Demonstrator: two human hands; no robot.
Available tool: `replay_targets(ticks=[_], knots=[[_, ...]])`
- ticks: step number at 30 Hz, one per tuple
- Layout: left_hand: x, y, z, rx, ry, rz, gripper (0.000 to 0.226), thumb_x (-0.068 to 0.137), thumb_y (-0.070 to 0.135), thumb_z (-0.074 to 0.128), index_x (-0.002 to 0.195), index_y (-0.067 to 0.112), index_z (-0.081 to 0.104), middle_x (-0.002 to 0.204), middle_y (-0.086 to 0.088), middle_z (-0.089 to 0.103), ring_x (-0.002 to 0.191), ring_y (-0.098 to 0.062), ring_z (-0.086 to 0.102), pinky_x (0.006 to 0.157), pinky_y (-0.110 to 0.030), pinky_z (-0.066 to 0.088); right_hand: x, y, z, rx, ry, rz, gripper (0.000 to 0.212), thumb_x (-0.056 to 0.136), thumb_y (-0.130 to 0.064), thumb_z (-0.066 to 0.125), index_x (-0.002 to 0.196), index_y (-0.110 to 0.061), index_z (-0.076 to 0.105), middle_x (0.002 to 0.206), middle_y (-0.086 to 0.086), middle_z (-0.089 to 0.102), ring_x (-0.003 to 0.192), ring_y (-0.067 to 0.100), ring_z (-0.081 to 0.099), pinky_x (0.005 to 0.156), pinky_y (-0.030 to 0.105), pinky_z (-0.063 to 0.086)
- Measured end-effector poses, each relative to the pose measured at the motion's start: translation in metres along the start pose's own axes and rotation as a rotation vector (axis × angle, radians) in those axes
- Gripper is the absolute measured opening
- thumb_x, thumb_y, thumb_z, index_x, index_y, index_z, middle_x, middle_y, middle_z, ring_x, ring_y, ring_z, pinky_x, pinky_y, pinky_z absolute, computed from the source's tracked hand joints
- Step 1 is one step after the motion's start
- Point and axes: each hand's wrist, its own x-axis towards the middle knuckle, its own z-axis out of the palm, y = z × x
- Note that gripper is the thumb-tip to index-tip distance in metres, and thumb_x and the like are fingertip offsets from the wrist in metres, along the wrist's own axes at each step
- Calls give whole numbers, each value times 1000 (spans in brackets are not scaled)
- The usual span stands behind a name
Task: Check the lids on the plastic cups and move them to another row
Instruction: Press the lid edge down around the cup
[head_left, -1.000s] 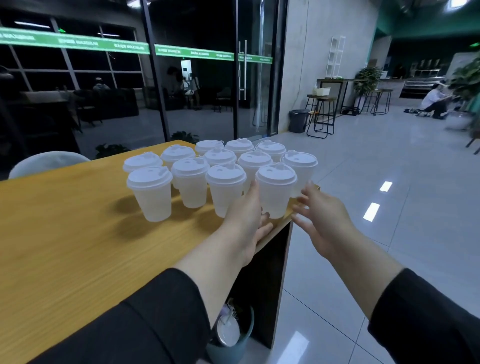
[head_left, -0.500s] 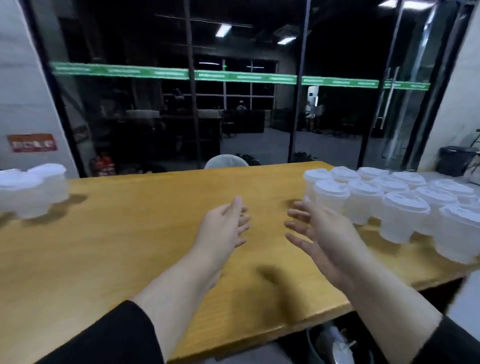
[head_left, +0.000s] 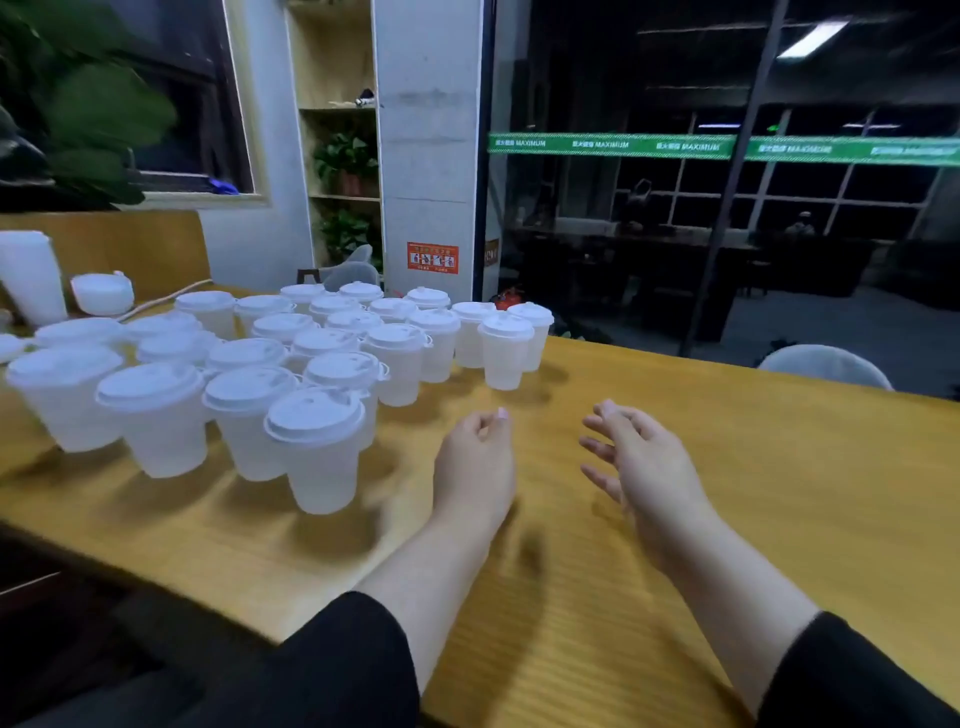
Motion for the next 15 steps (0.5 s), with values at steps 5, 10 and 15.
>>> replay_targets(ticks=[5, 10, 15], knots=[[76, -16, 10, -64, 6, -37, 32, 108, 44, 43, 125, 22, 60, 94, 15, 60, 82, -2, 56, 62, -20, 39, 56, 29, 35, -38, 29, -55, 28, 105, -39, 54, 125, -22, 63, 121, -9, 67, 113, 9, 65, 94, 34, 54], [143, -28, 29, -109, 8, 1, 46, 107, 50, 40, 142, 23, 53, 118, 13, 63, 88, 5, 52, 80, -23, 42, 127, 49, 59, -123, 62, -131, 31, 104, -44, 53, 133, -32, 55, 122, -19, 63, 115, 6, 62, 105, 40, 51], [194, -38, 46, -165, 15, 1, 61, 104, 61, 37, 157, 30, 38, 150, 13, 52, 137, -17, 49, 118, -40, 35, 194, 58, 88, -165, -2, -194, 33, 106, -42, 49, 130, -21, 60, 112, -21, 64, 101, 1, 61, 92, 33, 53]])
